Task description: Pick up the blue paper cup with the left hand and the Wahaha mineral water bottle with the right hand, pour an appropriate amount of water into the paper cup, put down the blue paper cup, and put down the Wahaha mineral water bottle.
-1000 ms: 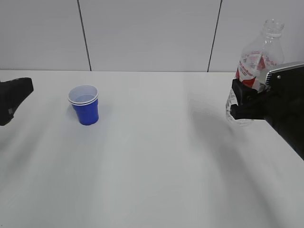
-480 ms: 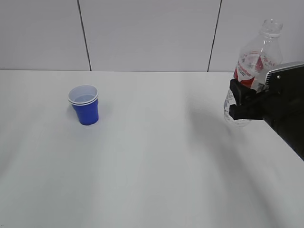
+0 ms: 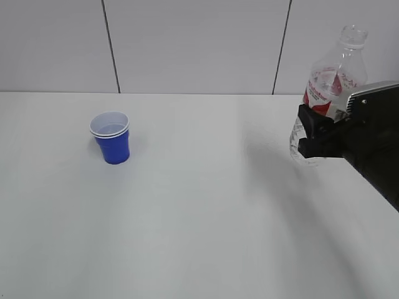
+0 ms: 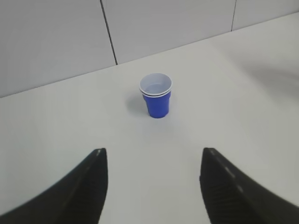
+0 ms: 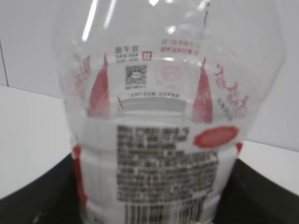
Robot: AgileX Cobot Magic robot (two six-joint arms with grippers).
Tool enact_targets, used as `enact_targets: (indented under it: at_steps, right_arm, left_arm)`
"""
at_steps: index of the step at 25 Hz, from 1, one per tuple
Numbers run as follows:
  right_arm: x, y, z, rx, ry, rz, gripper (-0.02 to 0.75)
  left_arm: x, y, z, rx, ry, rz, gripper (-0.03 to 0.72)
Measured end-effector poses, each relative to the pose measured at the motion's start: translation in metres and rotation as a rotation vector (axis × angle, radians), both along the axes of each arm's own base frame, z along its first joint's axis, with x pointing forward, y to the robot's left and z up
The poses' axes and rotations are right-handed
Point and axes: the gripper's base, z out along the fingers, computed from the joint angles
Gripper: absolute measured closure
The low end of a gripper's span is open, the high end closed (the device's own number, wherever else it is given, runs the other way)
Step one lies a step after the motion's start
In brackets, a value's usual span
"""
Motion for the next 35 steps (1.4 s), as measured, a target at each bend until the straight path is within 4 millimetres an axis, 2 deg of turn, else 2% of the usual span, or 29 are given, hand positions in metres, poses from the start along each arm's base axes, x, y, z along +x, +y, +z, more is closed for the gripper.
enact_targets:
  at_steps: [5,12,17,21,26,30,35]
  right_arm:
    - [0.002,0.002,0.003,0.006,-0.012,0.014,0.253]
    - [0.002,0.003,0.003,0.005,-0.012,0.022,0.253]
    - [0.002,0.003,0.003,0.013,-0.011,0.022,0.253]
    - [0.002,0.003,0.003,0.020,-0.009,0.021,0.253]
    - [0.003,0.003,0.003,0.065,-0.004,0.019,0.253]
    - [0.011,0.005,0.002,0.077,-0.009,0.018,0.253]
    - [0.034,0.011,0.002,0.086,-0.037,0.023,0.253]
  left_arm:
    - [-0.030,0.013,-0.007,0.004,0.015,0.008,0.219]
    - [-0.051,0.018,-0.018,-0.004,0.084,-0.008,0.221]
    - [-0.054,0.016,-0.023,-0.020,0.137,-0.034,0.221]
    - [-0.047,0.013,-0.041,0.000,0.199,-0.034,0.221]
    - [-0.046,0.012,-0.042,-0.001,0.196,-0.033,0.225]
    - [-0.046,0.012,-0.042,-0.003,0.193,-0.034,0.227]
    - [-0.046,0.012,-0.042,-0.004,0.194,-0.035,0.228]
